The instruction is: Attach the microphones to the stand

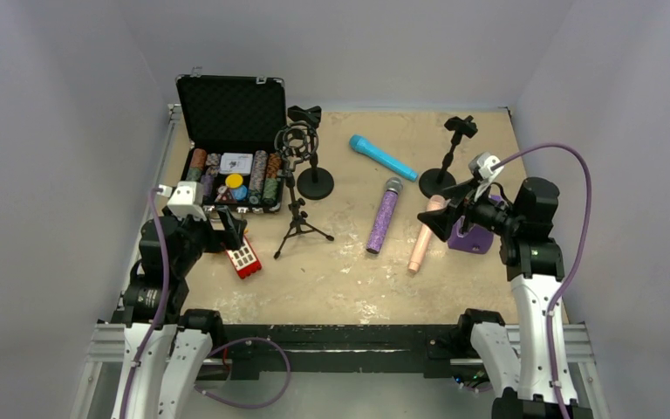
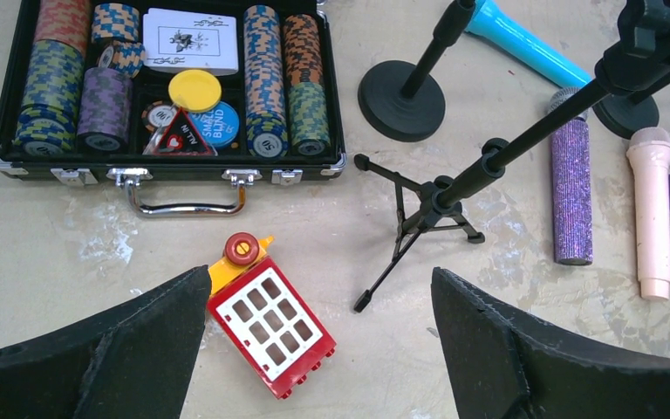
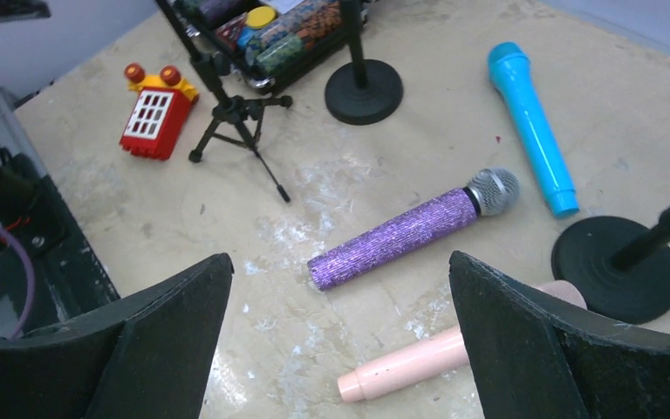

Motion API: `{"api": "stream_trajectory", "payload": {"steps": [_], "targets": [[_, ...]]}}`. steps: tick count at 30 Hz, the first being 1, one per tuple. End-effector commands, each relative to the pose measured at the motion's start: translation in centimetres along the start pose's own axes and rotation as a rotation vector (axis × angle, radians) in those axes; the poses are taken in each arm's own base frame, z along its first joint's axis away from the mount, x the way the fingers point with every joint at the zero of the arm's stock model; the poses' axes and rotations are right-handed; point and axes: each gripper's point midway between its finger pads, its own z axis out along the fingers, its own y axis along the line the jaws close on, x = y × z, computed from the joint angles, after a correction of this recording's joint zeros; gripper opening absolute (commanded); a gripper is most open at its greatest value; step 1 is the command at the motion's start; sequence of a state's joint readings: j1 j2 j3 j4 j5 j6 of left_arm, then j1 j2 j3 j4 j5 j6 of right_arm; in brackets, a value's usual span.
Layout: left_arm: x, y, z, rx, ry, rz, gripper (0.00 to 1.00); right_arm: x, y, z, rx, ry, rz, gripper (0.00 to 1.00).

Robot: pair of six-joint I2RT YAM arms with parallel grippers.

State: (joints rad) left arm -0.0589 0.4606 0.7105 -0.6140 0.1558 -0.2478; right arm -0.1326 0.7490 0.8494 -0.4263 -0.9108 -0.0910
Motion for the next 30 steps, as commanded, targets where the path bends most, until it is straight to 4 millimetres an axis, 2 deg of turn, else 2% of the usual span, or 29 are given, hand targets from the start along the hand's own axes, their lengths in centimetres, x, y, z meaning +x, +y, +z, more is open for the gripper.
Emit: {"api": "stream_trajectory", "payload": {"steps": [1, 7, 13, 18, 23, 30], "targets": [[-1.7, -1.2, -0.4, 0.056, -0.059, -0.010, 1.00, -1.2, 2.6, -0.6, -0.154, 0.004, -0.174, 0.99], [-1.9, -2.3, -1.7, 0.097, -0.055, -0.058, 1.00, -0.5, 3.1, -1.0, -0.183, 0.057, -0.205, 0.99], [-3.0, -4.7, -3.1, 0.197, -0.058, -0.125, 1.00, 0.3, 3.7, -1.0, -0.238, 0.077, -0.216, 0.99], [-3.1, -6.3, -4.2, 0.273, -0.044, -0.168, 1.00, 1.4, 4.6, -1.1, -0.313, 0.098, -0.211, 0.99], [-3.2, -7.0, -5.3, 0.301, -0.044, -0.179, 1.00, 2.0, 5.2, -1.0, -0.366, 0.097, -0.238, 0.99], [-3.8, -7.5, -5.8, 0.321, -0.056, -0.199, 1.00, 3.0, 5.5, -0.6, -0.408, 0.096, -0.293, 0.99]]}}
